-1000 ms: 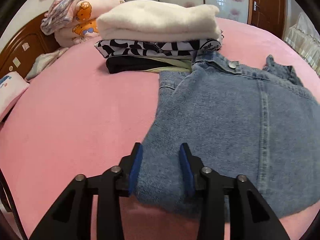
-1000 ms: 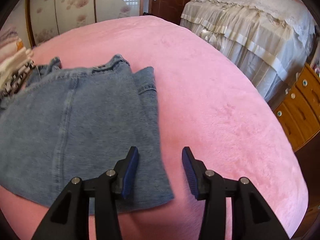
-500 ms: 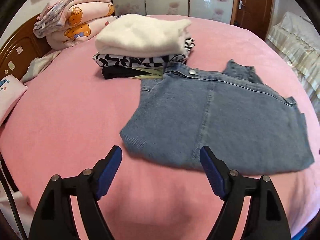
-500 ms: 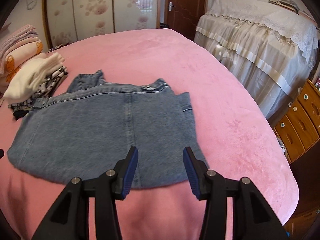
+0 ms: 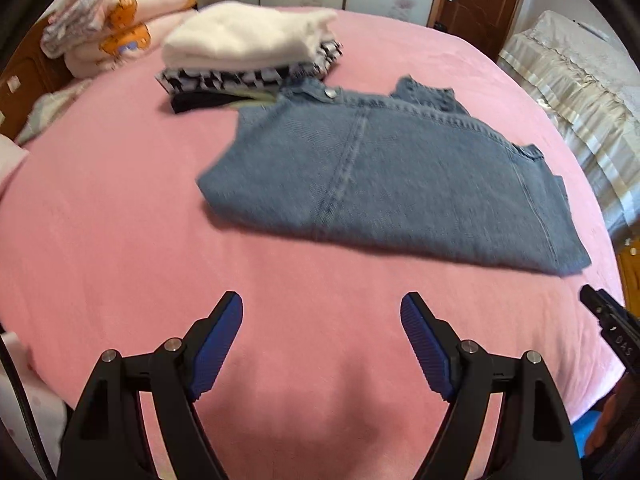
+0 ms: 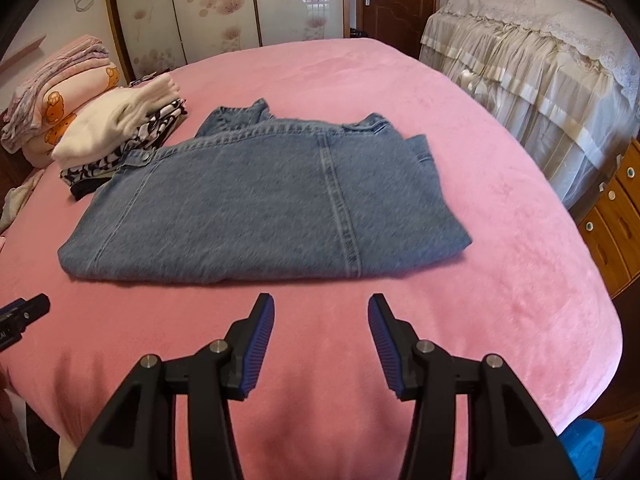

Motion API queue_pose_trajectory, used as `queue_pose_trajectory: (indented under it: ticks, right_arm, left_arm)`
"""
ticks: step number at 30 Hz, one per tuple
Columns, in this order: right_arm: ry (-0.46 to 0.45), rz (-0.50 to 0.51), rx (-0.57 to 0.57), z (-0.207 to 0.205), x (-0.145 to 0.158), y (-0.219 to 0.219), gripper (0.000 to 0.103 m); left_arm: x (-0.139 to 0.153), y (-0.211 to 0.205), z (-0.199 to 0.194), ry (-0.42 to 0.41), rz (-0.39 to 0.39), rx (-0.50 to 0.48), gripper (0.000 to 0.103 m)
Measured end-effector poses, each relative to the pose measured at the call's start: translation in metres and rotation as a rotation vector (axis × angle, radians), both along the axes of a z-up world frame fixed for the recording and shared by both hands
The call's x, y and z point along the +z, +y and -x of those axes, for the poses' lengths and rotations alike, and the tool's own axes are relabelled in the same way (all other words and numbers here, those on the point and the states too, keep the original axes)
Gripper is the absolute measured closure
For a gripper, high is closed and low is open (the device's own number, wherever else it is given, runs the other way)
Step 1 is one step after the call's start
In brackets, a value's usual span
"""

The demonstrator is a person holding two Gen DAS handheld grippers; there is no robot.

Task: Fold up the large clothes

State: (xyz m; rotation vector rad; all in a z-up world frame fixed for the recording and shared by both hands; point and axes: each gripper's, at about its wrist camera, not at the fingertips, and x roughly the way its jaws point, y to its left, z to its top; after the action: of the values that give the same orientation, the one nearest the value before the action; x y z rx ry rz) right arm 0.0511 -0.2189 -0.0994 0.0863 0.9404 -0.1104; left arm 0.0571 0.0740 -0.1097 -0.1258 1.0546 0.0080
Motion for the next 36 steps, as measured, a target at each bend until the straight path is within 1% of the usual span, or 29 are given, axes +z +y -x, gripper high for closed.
queue_pose_trajectory:
  ticks: [4,7,11,15,17,19,21,22,25,28,29,30,31,32,33,34,35,36]
  right_arm:
    - [0.007,-0.003,0.022,0.001,-0.010,0.015,0.054]
    - [-0.001,-0.011,0.043,-0.003,-0.016,0.027,0.054]
    - [-0.014,-0.008,0.070,-0.015,-0.021,0.041,0.054]
    - [-0.034,-0.012,0.086,-0.032,-0.024,0.050,0.054]
    - [-0.045,-0.014,0.094,-0.044,-0.025,0.055,0.054]
    - [-0.051,-0.010,0.096,-0.055,-0.027,0.060,0.054]
    - [-0.062,-0.009,0.099,-0.067,-0.029,0.064,0.054]
    - [-0.065,-0.008,0.101,-0.071,-0.030,0.066,0.054]
    - [-0.070,0.001,0.104,-0.089,-0.036,0.070,0.054]
    - [-0.080,0.011,0.108,-0.108,-0.040,0.073,0.054]
    - [-0.086,0.018,0.111,-0.114,-0.041,0.073,0.054]
    - [-0.091,0.036,0.115,-0.123,-0.042,0.076,0.054]
    - [-0.089,0.055,0.117,-0.130,-0.044,0.078,0.054]
    - [-0.087,0.070,0.120,-0.137,-0.045,0.080,0.059]
    - [-0.089,0.089,0.120,-0.145,-0.047,0.083,0.064]
    - [-0.083,0.098,0.128,-0.151,-0.049,0.085,0.077]
    - [-0.068,0.100,0.152,-0.159,-0.053,0.090,0.086]
    - [-0.059,0.106,0.164,-0.163,-0.055,0.093,0.087]
  left_arm:
    - [-0.027,0.000,-0.007,0.060,0.081,-0.024,0.023]
    - [-0.044,0.005,-0.016,0.075,0.150,-0.019,0.023]
    - [-0.063,0.018,-0.037,0.063,0.269,0.014,0.023]
    - [-0.082,0.030,-0.066,0.032,0.343,0.055,0.023]
    - [-0.091,0.034,-0.080,0.023,0.360,0.076,0.023]
    - [-0.096,0.038,-0.093,-0.008,0.377,0.091,0.023]
    - [-0.098,0.041,-0.105,-0.048,0.377,0.101,0.023]
    - [-0.100,0.043,-0.113,-0.059,0.372,0.108,0.023]
    - [-0.105,0.049,-0.134,-0.097,0.397,0.141,0.023]
    - [-0.105,0.054,-0.152,-0.131,0.395,0.185,0.024]
    - [-0.103,0.056,-0.155,-0.152,0.396,0.214,0.032]
    - [-0.101,0.057,-0.157,-0.167,0.389,0.237,0.049]
    - [-0.098,0.058,-0.158,-0.187,0.369,0.268,0.058]
    - [-0.095,0.061,-0.157,-0.207,0.359,0.286,0.075]
    - [-0.092,0.061,-0.157,-0.218,0.344,0.302,0.082]
    - [-0.088,0.060,-0.157,-0.226,0.328,0.307,0.084]
    - [-0.083,0.055,-0.156,-0.240,0.294,0.309,0.089]
    - [-0.075,0.048,-0.154,-0.267,0.242,0.299,0.093]
